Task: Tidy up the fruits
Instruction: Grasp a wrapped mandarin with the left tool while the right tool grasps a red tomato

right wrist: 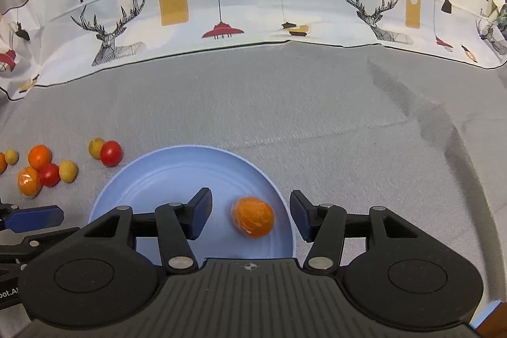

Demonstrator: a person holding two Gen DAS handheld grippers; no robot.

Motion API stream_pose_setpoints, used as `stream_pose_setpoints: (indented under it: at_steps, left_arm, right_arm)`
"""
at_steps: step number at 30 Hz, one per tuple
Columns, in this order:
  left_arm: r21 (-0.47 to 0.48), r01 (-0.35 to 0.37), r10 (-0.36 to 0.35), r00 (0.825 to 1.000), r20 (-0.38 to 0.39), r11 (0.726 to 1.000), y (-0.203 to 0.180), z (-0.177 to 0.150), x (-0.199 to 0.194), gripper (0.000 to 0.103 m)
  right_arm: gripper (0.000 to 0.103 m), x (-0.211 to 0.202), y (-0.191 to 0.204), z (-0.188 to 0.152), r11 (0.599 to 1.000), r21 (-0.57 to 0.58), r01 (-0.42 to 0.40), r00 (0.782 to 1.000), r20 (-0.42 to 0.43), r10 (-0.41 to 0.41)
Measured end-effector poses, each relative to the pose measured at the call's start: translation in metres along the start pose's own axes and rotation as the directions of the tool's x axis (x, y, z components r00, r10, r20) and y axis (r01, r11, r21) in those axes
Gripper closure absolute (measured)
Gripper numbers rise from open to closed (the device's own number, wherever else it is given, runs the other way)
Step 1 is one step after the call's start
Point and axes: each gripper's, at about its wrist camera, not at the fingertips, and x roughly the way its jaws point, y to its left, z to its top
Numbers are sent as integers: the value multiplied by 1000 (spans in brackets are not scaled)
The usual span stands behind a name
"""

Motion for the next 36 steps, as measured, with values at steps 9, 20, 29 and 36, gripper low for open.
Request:
stream_pose_setpoints:
  at_steps: [9, 20, 29, 36]
  left_arm:
    - [-120, -60, 70, 995, 77, 991, 42, 11, -24, 80]
    - [-612, -74, 170, 981, 99, 787, 166, 9, -57, 98]
    - [-636, -95, 117, 993, -9, 766, 177, 3, -37, 78]
    - [-628, -146, 119, 989, -85, 764, 179, 3, -16, 59]
  right_arm:
    - [79, -7, 22, 9, 998, 5, -59, 996, 74, 59]
    - [79, 5, 66, 22, 975, 13, -220, 972, 86, 218]
    - [72, 50, 104, 32, 965, 13, -263, 965, 6, 263]
    - [56, 83, 121, 36, 966, -45, -255, 966, -57, 253]
